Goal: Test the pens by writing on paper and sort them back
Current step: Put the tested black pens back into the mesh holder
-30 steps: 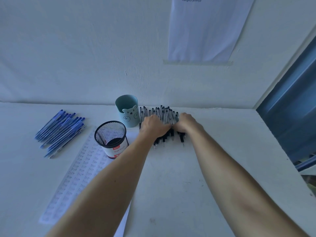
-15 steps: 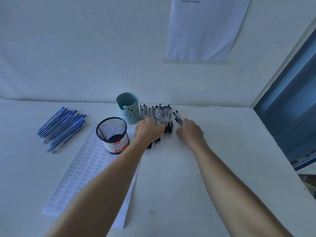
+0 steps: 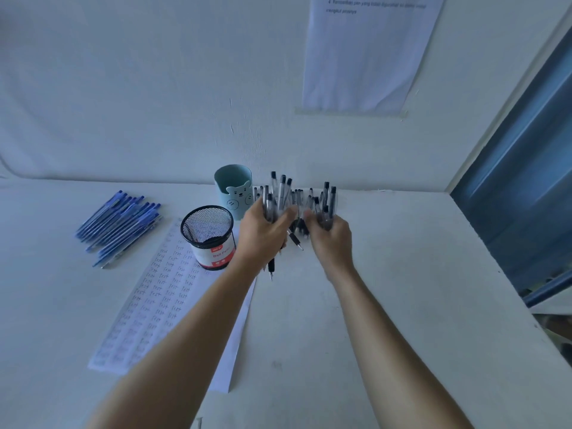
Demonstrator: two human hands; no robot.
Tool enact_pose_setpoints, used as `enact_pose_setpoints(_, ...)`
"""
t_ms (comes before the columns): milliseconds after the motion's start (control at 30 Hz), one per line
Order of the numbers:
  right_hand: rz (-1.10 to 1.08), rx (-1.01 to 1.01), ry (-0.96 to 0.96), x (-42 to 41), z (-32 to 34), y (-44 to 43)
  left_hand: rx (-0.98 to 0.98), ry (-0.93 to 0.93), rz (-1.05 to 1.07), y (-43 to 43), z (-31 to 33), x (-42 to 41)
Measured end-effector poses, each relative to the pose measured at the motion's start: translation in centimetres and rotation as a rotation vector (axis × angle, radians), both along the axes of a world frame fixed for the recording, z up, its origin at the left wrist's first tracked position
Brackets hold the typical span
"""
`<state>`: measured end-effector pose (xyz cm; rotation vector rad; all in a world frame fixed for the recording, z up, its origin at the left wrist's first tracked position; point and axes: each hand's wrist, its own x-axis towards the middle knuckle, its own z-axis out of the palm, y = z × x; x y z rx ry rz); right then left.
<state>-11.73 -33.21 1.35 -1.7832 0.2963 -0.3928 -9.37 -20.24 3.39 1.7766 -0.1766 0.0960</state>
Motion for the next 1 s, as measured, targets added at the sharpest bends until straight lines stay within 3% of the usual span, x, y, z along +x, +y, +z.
enact_pose_setpoints(167,-0.041,0.067,-0.122,-0.6,-0.9,2.4,-0.113,-0.105,0.154,1.0,-1.2,-0.8)
enact_pose_setpoints(333,-0.113,0.051,-0.106,-1.2,-3.0,3.1,-0.128,-0.172,0.196,1.1,-3.7,-2.7)
enact_pose_setpoints(500,-0.14,0.114,-0.113,-1.5,-4.0,3.2,-0.083,-0.108,0.244,1.1,-4.1,-2.9)
enact_pose_setpoints(633,-0.1,0.169,-0.186,-1.2,-1.5,4.8,-0.158,-0.147,0.275,2.5,-1.5,-2.6)
enact_pose_setpoints(833,-0.088,0.439,-0.235,1.0,3.1,9.4,-0.414,-0.224,0.388,6.8,4.0,-0.1)
enact_pose_setpoints(1000,-0.126,0.523,-0.237,3.2,5.2,13.4,-0.378,-0.217,0.427,10.1,3.9,2.2)
